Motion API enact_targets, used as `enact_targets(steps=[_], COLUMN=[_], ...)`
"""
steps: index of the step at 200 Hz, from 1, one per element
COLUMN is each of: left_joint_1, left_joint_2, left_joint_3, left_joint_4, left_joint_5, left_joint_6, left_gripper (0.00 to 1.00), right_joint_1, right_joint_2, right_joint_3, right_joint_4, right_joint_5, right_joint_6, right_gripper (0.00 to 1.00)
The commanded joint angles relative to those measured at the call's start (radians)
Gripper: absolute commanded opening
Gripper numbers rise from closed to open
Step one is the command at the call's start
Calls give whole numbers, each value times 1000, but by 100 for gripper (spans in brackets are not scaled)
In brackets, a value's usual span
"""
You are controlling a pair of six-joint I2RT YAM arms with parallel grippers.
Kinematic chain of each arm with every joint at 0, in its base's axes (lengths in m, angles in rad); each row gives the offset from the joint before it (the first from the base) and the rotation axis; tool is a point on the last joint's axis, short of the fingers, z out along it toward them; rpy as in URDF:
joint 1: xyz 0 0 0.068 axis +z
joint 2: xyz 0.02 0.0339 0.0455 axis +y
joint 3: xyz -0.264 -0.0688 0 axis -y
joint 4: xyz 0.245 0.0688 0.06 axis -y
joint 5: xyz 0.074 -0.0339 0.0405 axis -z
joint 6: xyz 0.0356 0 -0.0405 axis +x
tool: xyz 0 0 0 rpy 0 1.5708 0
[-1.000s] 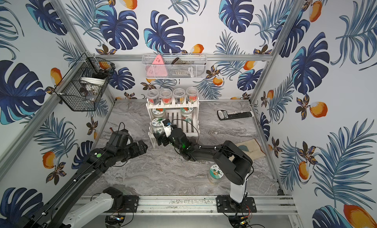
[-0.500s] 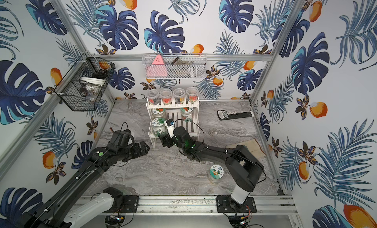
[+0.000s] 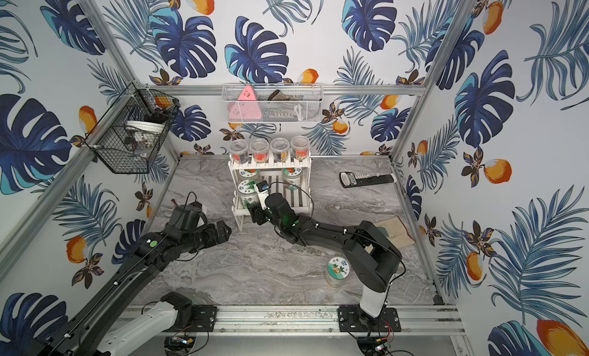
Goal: Place the seed container on the shelf
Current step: Place the seed jar on the shelf.
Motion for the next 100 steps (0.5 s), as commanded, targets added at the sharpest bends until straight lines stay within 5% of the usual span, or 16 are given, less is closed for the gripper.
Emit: enact_targets(steps=[1, 100], left_joint_1=[2, 2], left_joint_2=[-5, -9], left_joint_3=[-2, -8], left_joint_4=[-8, -6], left_joint_5=[-17, -17], left_joint_6=[0, -1], left_gripper=[99, 99], right_joint_1=[-3, -32], right_joint_2=[5, 20], right_joint_3=[5, -8], right_joint_4=[12, 82], right_joint_5=[-12, -138], right_joint_6=[-29, -68], right_gripper=[72, 71])
